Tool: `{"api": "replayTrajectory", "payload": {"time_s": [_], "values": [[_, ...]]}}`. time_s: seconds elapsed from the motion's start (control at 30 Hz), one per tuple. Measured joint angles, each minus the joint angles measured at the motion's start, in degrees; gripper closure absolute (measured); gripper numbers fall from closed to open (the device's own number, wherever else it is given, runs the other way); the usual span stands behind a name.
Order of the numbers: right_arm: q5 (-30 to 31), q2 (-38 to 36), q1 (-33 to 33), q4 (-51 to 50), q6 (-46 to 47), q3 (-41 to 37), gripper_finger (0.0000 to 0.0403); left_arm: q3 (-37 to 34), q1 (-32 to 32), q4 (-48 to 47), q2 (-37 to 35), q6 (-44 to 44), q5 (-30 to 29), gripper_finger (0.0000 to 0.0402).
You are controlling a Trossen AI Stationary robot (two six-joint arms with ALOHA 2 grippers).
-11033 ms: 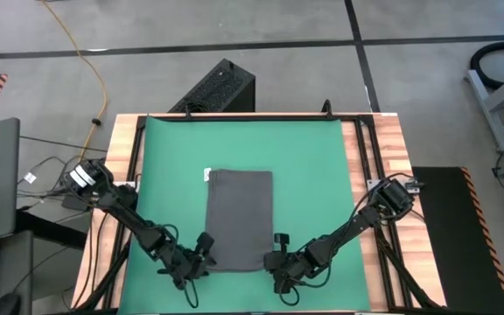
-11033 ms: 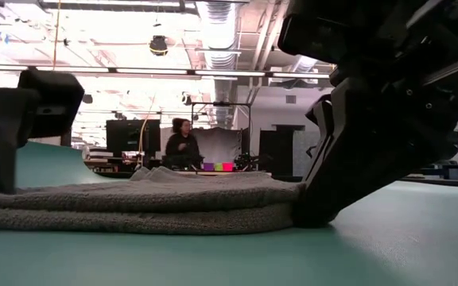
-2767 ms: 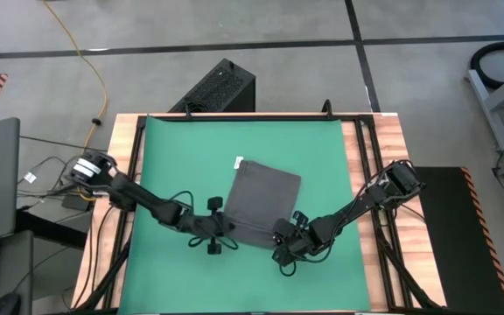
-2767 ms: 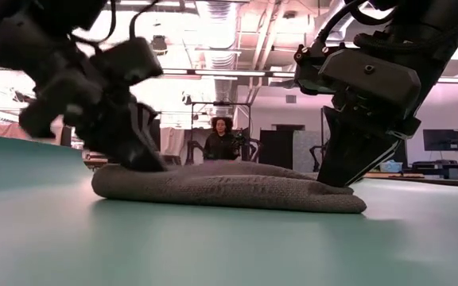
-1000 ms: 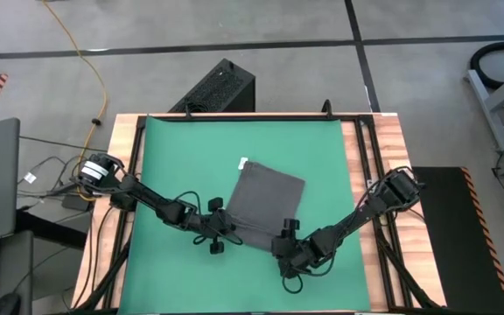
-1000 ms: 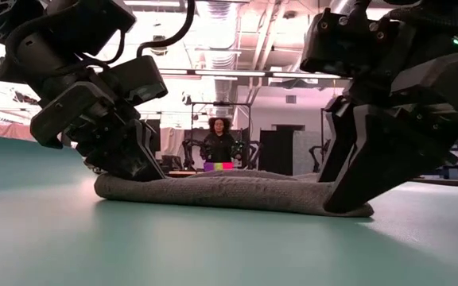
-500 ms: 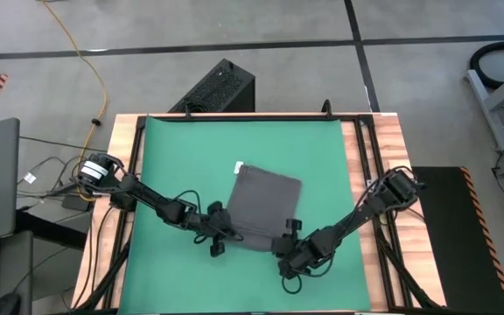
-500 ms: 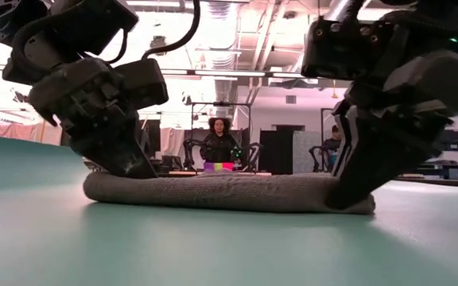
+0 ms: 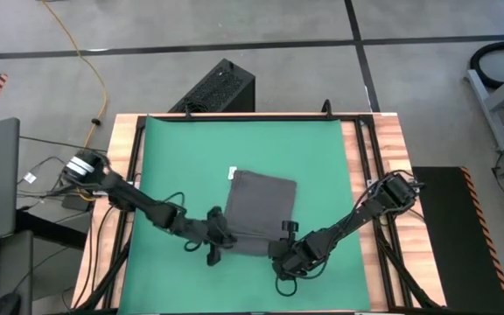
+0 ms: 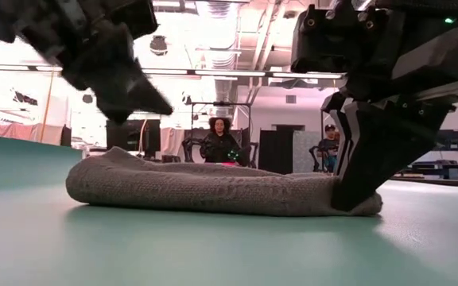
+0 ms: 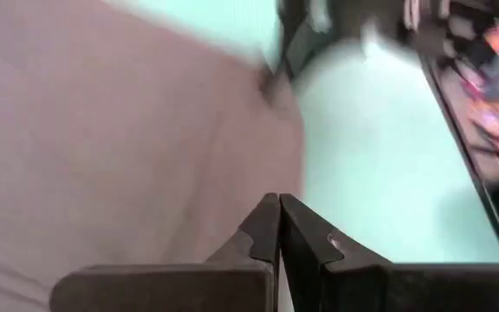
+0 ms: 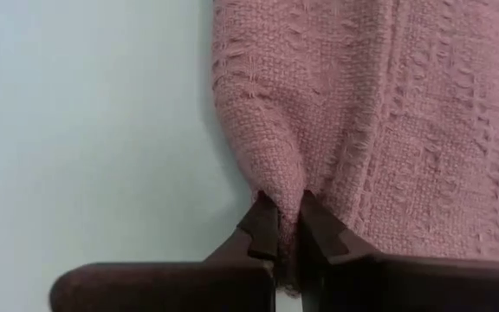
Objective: Roll towel into tight, uniform cylinder
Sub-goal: Roll the gray towel
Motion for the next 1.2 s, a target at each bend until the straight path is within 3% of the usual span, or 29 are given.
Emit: {"api": "replayTrajectory", "payload": {"time_s": [0.07, 0.17, 0.4, 0.67, 0.93, 1.1, 1.2], "values": [[-0.22, 0.00, 0.12, 0.16, 0.00, 0.00, 0.0375, -0.10, -0.16, -2.30, -2.53, 4.31, -4.19, 0.0401], [-0.59, 0.00, 0.15, 0.21, -0.22, 0.02, 0.0375, -0.22, 0.25, -1.98, -3.60, 11.88, -5.39, 0.0401], [-1.01, 0.00, 0.09, 0.19, -0.35, 0.02, 0.0375, -0.21, 1.93, 4.09, 0.49, 17.10, 3.14, 0.0401], [-1.08, 0.00, 0.09, 0.19, -0.39, 0.04, 0.0375, 0.01, 3.44, 6.26, 7.40, 22.14, 5.45, 0.0401], [-1.72, 0.00, 0.11, 0.45, -0.42, 0.01, 0.0375, -0.04, 4.97, 5.24, 12.87, 21.63, 7.83, 0.0401], [-8.42, -1.57, 0.21, 2.15, -1.74, 0.07, 0.0375, -0.91, 5.55, 4.41, 13.31, 19.00, 8.22, 0.0401], [-9.55, -2.70, 0.42, 1.75, -1.65, 0.04, 0.0375, -1.92, 6.93, 4.76, 13.24, 14.17, 12.08, 0.0401]]}}
